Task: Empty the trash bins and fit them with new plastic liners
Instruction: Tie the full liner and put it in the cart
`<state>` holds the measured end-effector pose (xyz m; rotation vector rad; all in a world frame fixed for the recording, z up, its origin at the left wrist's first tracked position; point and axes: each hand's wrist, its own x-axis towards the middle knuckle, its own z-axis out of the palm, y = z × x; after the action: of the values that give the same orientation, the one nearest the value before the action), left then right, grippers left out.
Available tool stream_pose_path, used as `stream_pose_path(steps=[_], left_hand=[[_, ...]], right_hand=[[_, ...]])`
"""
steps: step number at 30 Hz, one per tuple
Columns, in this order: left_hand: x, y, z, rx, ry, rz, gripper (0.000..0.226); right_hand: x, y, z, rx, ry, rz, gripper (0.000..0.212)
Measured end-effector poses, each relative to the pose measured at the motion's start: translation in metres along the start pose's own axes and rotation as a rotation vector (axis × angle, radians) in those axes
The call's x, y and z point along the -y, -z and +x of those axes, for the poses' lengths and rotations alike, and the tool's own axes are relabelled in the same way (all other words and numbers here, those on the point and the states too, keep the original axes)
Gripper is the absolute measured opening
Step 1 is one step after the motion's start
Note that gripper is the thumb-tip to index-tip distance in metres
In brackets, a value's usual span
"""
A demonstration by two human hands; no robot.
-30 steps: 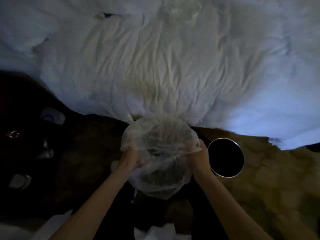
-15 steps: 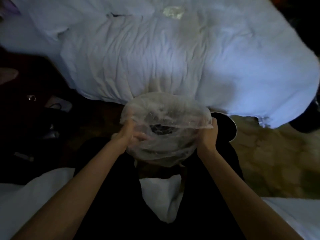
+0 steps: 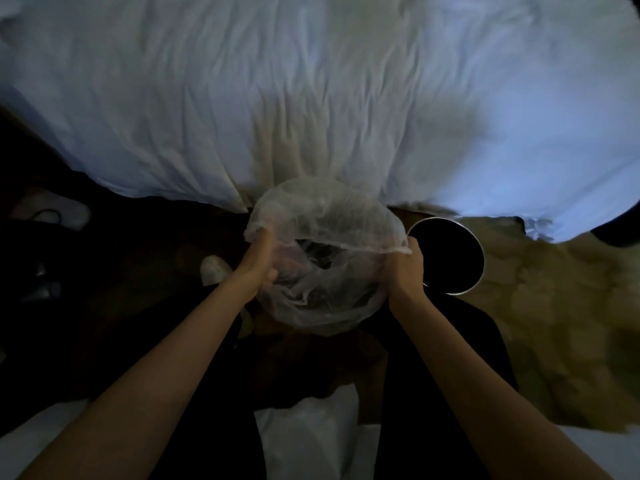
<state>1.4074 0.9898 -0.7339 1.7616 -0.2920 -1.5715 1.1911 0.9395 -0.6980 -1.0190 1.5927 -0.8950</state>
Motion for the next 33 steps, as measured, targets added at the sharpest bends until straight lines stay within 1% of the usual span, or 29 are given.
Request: stream_pose_path(steps=[3, 6, 8, 11, 13, 15, 17, 18, 20, 22, 24, 26, 29, 32, 33], left_hand=[[0.007, 0.004, 0.052, -0.14, 0.017, 0.022, 0.064], [0.025, 0.014, 0.099, -0.214, 0.059, 0.072, 0.066], [0.042, 0.02, 0.122, -0.187, 0.109, 0.119, 0.06], [0.071, 0.022, 0.152, -0.145, 0.157, 0.135, 0.037], [0.086, 0.018, 0.169, -0.121, 0.214, 0.106, 0.032], [0.094, 0.011, 0.181, -0.05, 0.261, 0.057, 0.028], [0.098, 0.004, 0.187, -0.02, 0.243, 0.046, 0.024], [0.099, 0.002, 0.19, -0.035, 0.214, 0.059, 0.022], [0.101, 0.0, 0.191, -0.119, 0.13, 0.146, 0.022], [0.103, 0.004, 0.188, -0.266, 0.041, 0.27, 0.017], [0.104, 0.011, 0.18, -0.443, -0.059, 0.386, 0.026], [0.104, 0.018, 0.169, -0.565, -0.095, 0.488, 0.034], [0.105, 0.025, 0.157, -0.629, -0.07, 0.429, 0.039], [0.106, 0.032, 0.15, -0.635, -0.105, 0.445, 0.028], [0.106, 0.033, 0.149, -0.626, -0.116, 0.476, 0.025]], right_hand=[[-0.027, -0.017, 0.042, 0.045, -0.155, -0.083, 0.02], [-0.057, -0.038, 0.073, 0.084, -0.316, -0.118, 0.026], [-0.078, -0.052, 0.084, 0.111, -0.38, -0.148, 0.031], [-0.106, -0.07, 0.09, 0.151, -0.42, -0.216, 0.036], [-0.123, -0.081, 0.093, 0.194, -0.451, -0.267, 0.034], [-0.136, -0.09, 0.098, 0.249, -0.502, -0.28, 0.03], [-0.145, -0.098, 0.105, 0.313, -0.537, -0.257, 0.027], [-0.149, -0.101, 0.107, 0.343, -0.52, -0.279, 0.027], [-0.155, -0.102, 0.109, 0.359, -0.426, -0.401, 0.025], [-0.157, -0.098, 0.11, 0.284, -0.346, -0.527, 0.022], [-0.157, -0.091, 0.109, 0.172, -0.313, -0.572, 0.025], [-0.156, -0.083, 0.106, 0.078, -0.308, -0.538, 0.026], [-0.151, -0.074, 0.098, -0.011, -0.259, -0.476, 0.029], [-0.145, -0.069, 0.09, -0.042, -0.057, -0.561, 0.04], [-0.143, -0.068, 0.089, -0.043, 0.021, -0.612, 0.038]])
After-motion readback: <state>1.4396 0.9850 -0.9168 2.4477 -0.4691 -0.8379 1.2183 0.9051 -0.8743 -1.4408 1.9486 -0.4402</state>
